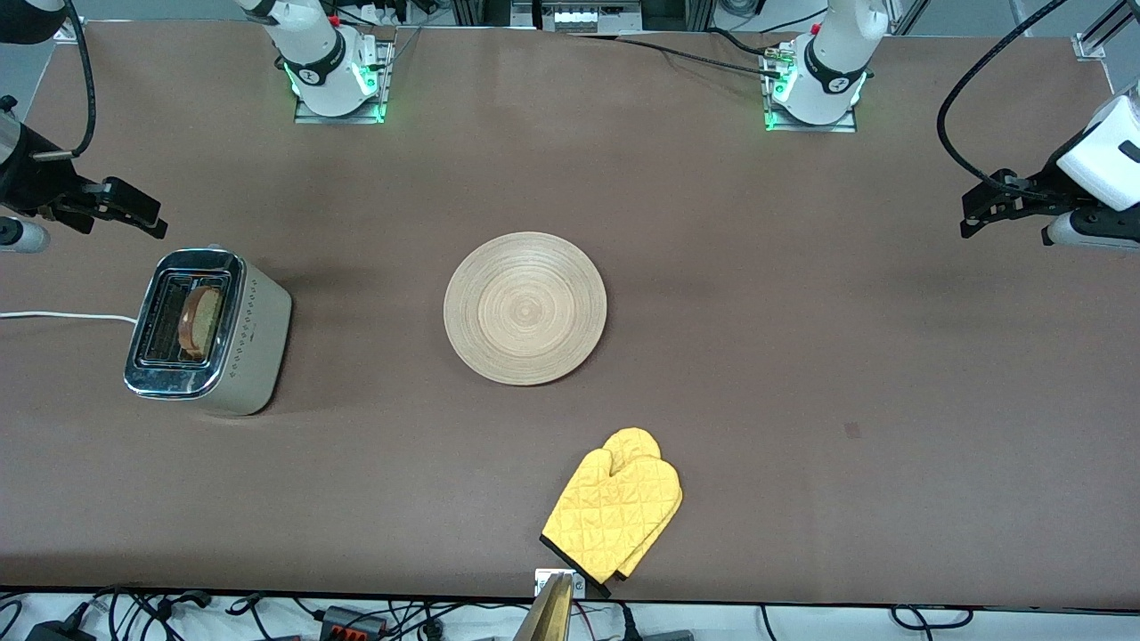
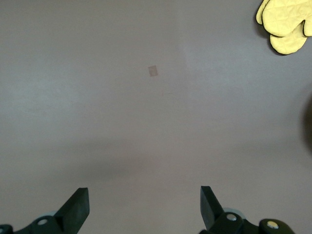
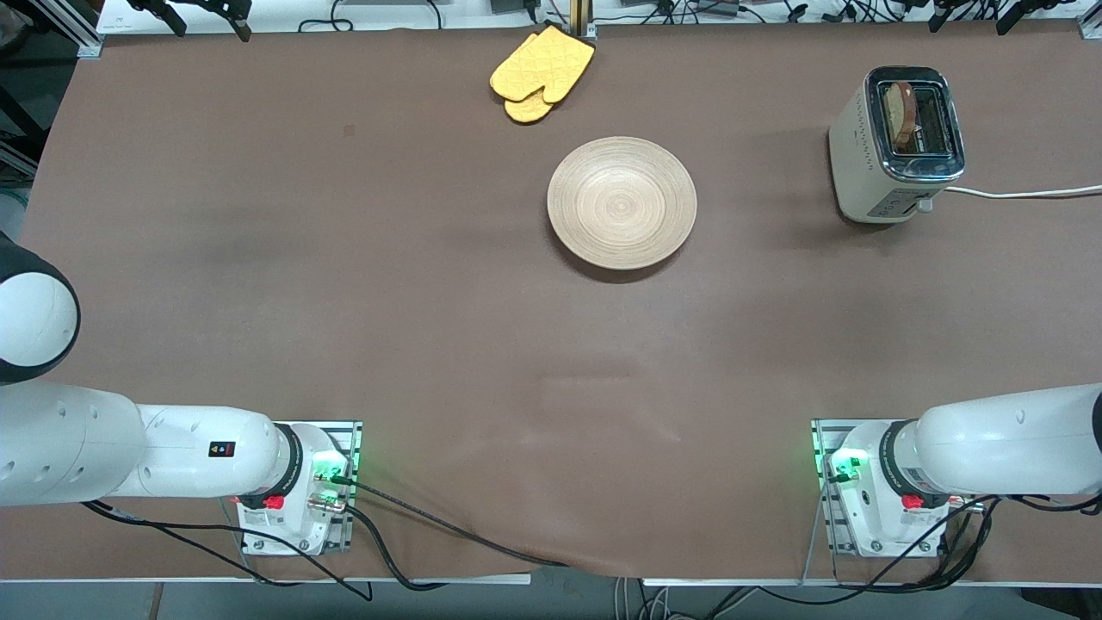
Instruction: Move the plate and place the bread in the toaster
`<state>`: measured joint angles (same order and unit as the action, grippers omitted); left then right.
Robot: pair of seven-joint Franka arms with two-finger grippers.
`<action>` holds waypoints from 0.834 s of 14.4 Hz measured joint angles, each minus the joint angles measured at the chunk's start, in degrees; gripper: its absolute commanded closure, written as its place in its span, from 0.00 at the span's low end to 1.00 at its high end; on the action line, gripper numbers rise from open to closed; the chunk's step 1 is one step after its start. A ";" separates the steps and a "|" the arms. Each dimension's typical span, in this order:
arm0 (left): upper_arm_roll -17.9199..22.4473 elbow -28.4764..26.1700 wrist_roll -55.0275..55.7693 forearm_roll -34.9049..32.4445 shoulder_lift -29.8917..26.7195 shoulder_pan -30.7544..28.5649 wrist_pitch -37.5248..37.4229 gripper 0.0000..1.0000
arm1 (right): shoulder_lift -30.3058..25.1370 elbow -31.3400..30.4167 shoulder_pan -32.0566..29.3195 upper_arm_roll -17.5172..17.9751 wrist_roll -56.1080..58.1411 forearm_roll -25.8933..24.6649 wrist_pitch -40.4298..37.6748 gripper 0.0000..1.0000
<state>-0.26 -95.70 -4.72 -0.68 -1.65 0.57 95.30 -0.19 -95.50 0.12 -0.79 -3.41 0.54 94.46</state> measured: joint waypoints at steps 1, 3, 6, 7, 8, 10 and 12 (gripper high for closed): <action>0.00 0.00 0.00 0.00 0.00 0.00 0.00 0.00 | 0.12 0.11 -0.03 -0.02 0.00 0.00 -0.25 0.00; 0.00 0.00 0.00 0.00 0.00 0.00 0.00 0.00 | 0.44 0.36 -0.04 -0.03 -0.01 0.00 -0.41 0.00; 0.00 0.00 0.00 0.00 0.02 0.00 0.00 0.00 | 0.64 0.45 -0.12 -0.12 -0.01 0.00 -0.43 0.00; 0.00 0.00 0.00 0.00 0.02 0.00 0.00 0.00 | 0.64 0.58 -0.12 -0.13 -0.01 0.00 -0.43 0.00; 0.00 0.00 0.00 0.00 0.02 0.00 0.00 0.00 | 0.64 0.73 -0.12 -0.13 -0.01 0.00 -0.44 0.00; 0.00 0.00 0.00 0.00 0.02 0.02 0.00 0.00 | 0.64 0.97 -0.12 -0.13 -0.01 0.00 -0.49 0.00; -0.01 0.00 0.00 0.00 0.02 0.03 0.00 0.00 | 0.64 1.12 -0.12 -0.13 -0.01 0.00 -0.51 0.00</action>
<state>-0.26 -95.70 -4.72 -0.68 -1.64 0.60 95.30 0.45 -94.37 0.00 -0.92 -3.41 0.53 93.95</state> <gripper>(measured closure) 0.000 0.000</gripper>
